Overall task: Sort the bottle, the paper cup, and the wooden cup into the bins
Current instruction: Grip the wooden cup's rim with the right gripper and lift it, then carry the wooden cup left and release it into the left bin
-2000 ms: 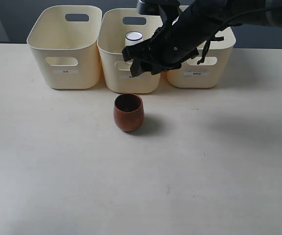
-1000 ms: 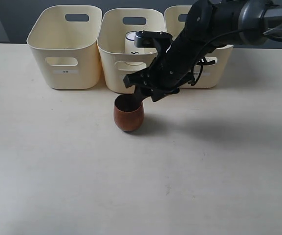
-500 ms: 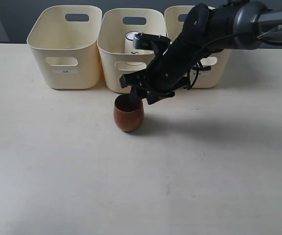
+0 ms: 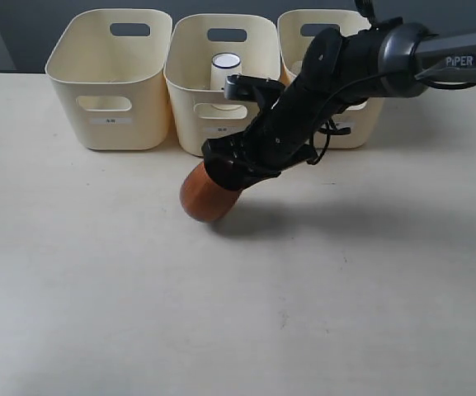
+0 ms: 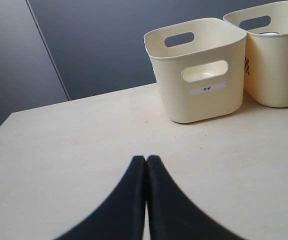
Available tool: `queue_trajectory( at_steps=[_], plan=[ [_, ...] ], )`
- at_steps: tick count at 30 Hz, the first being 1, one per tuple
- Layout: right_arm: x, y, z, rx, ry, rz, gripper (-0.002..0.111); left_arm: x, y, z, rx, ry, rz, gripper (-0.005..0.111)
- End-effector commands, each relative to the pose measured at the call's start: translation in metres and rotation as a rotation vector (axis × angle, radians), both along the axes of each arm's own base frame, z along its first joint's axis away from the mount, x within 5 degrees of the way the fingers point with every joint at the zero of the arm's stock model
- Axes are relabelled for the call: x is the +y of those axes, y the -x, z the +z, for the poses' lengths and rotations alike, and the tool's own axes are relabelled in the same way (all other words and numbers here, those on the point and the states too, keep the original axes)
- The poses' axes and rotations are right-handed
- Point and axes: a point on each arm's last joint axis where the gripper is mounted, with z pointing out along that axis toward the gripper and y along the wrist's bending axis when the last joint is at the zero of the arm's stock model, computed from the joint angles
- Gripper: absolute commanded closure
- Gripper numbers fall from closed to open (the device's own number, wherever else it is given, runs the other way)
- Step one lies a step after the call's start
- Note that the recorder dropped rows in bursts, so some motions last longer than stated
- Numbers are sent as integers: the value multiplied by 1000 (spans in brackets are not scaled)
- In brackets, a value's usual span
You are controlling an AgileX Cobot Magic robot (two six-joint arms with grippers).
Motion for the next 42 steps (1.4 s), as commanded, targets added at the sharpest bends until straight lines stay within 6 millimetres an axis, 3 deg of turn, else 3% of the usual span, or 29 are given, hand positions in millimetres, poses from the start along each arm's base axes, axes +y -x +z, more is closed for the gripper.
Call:
queue_trajectory(
  at_steps=[1,5,10,14,22,31,42],
  plan=[
    [0,-1,4,-17,-4,1,108,0,0,0,-10,2,-3,107],
    [8,0,18,-19,-121,-10,108,0,0,0,-9,2,-3,107],
    [26,5,75,-162,-479,62,108,0,0,0,-9,2,-3,107],
    [30,-1,96,-302,-624,35,108,0,0,0,-9,2,-3,107],
    [34,-18,104,-522,-494,-129,108,0,0,0,-9,2,-3,107],
    [68,-24,143,-758,-440,-203,109,0,0,0,-9,2,-3,107],
    [100,-63,101,-747,-452,-188,109,0,0,0,-9,2,-3,107]
  ],
)
